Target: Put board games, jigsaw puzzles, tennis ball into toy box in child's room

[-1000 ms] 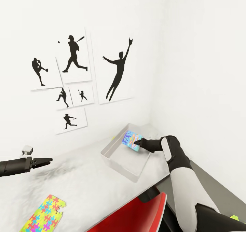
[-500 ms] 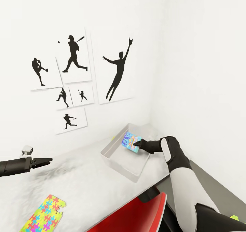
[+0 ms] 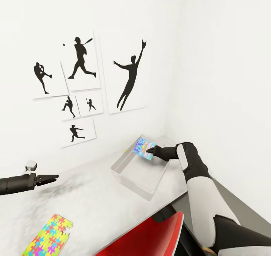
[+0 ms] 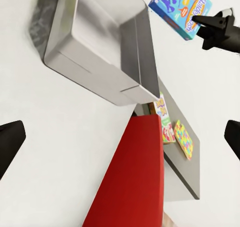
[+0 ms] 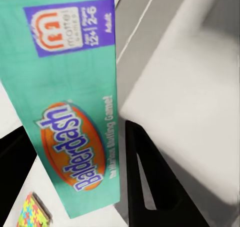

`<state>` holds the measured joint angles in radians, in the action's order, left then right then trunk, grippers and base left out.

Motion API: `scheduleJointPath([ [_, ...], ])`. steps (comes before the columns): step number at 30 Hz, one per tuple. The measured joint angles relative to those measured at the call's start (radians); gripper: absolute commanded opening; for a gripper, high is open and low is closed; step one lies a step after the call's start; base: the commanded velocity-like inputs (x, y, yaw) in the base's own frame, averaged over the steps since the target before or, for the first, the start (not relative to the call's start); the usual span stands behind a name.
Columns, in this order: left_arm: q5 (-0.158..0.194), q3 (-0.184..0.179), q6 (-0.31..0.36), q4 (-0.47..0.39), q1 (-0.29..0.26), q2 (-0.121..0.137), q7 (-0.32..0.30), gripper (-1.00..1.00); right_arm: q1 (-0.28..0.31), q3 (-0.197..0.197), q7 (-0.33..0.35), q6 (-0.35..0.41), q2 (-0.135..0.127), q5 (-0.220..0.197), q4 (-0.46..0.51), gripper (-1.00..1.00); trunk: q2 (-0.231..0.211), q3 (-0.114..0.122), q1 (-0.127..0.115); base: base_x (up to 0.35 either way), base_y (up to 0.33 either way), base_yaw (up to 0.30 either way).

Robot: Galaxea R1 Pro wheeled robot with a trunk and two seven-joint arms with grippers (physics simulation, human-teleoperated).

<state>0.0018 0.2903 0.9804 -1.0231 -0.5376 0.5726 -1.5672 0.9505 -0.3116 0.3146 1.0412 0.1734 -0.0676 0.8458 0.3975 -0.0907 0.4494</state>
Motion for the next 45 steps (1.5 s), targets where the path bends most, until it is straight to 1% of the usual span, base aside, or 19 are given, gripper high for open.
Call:
scheduleJointPath([
  [9,-0.001,0.000,0.000,0.000,0.000,-0.002,0.000,1.00,0.027,0.006,-0.004,-0.008,-0.001,0.005,0.002,-1.00,0.000,-0.014,0.000,0.000,0.000,0.000],
  [14,-0.002,0.000,0.000,0.000,0.000,-0.002,0.000,1.00,0.036,0.037,-0.009,-0.015,-0.007,0.010,0.002,-1.00,0.000,-0.022,0.000,0.000,0.000,0.000],
  [16,-0.001,0.000,0.000,0.000,0.000,-0.002,0.000,1.00,0.047,0.047,-0.018,-0.016,-0.010,0.009,0.002,-1.00,0.000,-0.026,0.000,0.000,0.000,0.000],
  [20,0.001,0.000,0.000,0.000,0.000,-0.002,0.000,1.00,0.071,0.067,-0.068,-0.014,-0.015,0.012,0.000,-1.00,0.000,-0.032,0.000,0.000,0.000,0.000],
  [25,0.003,0.000,0.000,0.000,0.000,-0.003,0.000,1.00,0.096,0.075,-0.131,-0.010,-0.016,0.013,-0.005,-1.00,0.000,-0.041,0.000,0.000,0.000,0.000],
  [29,0.006,0.000,0.000,0.000,0.000,-0.007,0.000,1.00,0.102,0.076,-0.150,-0.008,-0.017,0.011,-0.006,-1.00,0.000,-0.047,0.000,0.000,0.000,0.000],
  [34,0.007,0.004,0.005,-0.002,-0.001,-0.008,0.000,1.00,0.106,0.076,-0.157,-0.003,-0.019,0.011,-0.006,-1.00,0.000,-0.055,0.000,0.000,0.000,0.000],
  [37,0.006,0.003,0.015,-0.003,-0.008,-0.024,0.000,1.00,0.109,0.076,-0.157,-0.002,-0.019,0.011,-0.005,-1.00,0.000,-0.060,0.000,0.000,0.000,0.000],
  [39,0.003,0.001,0.018,-0.003,-0.013,-0.056,0.000,1.00,0.114,0.076,-0.157,-0.003,-0.019,0.009,-0.006,-1.00,0.000,-0.064,0.000,0.000,0.000,0.000],
  [41,0.002,0.001,0.019,-0.003,-0.016,-0.074,0.000,1.00,0.117,0.075,-0.157,-0.002,-0.019,0.006,-0.006,-1.00,0.000,-0.067,0.000,0.000,0.000,0.000],
  [45,0.004,0.004,0.019,-0.004,-0.019,-0.090,0.000,1.00,0.118,0.071,-0.155,0.000,-0.019,0.000,-0.006,-1.00,0.000,-0.073,0.000,0.000,0.000,0.000],
])
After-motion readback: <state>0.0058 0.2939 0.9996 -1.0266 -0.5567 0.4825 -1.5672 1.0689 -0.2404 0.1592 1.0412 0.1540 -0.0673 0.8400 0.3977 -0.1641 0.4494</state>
